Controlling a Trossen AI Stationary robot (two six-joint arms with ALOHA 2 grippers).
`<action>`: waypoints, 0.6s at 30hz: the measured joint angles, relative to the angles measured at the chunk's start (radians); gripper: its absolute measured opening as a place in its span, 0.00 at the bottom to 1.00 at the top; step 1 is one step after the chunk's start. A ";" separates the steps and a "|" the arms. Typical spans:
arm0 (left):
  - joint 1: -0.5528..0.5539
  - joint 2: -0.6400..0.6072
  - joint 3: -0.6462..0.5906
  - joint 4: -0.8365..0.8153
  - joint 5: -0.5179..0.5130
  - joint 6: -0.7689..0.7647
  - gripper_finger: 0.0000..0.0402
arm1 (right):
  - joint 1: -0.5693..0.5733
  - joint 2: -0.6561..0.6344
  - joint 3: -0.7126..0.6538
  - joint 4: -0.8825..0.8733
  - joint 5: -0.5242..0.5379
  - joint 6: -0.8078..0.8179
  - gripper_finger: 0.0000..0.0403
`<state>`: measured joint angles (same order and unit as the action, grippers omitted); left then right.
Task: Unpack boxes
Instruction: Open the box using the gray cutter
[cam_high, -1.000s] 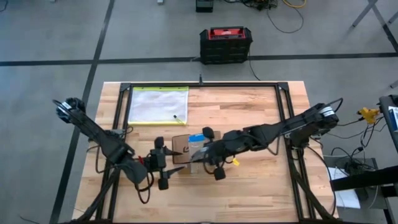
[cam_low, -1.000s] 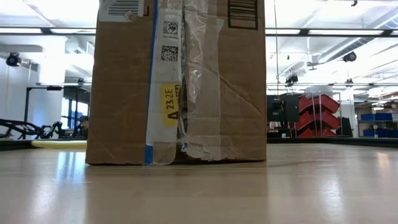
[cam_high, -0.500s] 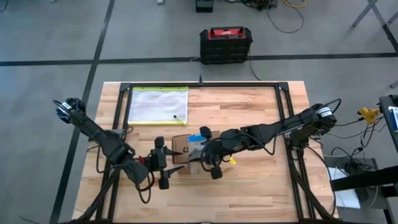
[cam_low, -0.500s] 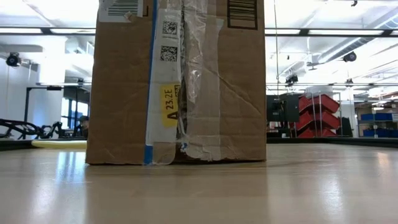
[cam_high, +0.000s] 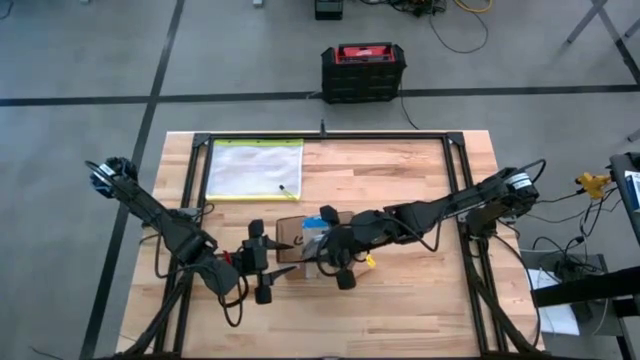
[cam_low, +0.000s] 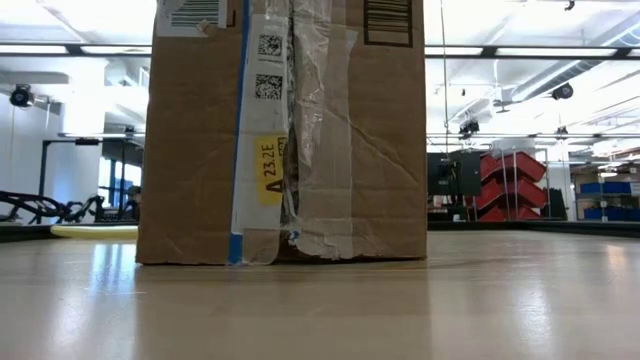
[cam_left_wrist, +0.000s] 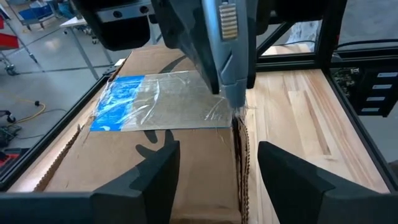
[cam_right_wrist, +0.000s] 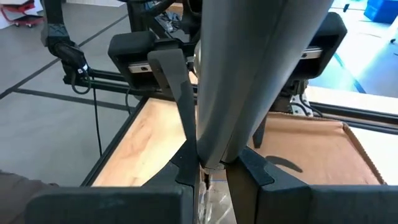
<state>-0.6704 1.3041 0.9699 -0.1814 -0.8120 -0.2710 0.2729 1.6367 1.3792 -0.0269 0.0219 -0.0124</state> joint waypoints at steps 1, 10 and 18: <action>0.000 0.000 0.000 -0.001 0.000 0.000 0.50 | 0.000 0.001 0.000 -0.006 0.001 0.003 0.09; 0.000 0.008 0.000 -0.009 0.009 -0.005 0.52 | 0.000 0.001 0.002 -0.041 0.005 0.025 0.09; 0.001 0.022 0.001 -0.009 0.005 -0.015 0.50 | 0.018 -0.019 0.002 -0.072 0.034 0.051 0.09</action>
<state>-0.6693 1.3263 0.9709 -0.1901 -0.8069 -0.2865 0.2908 1.6178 1.3811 -0.0990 0.0562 0.0387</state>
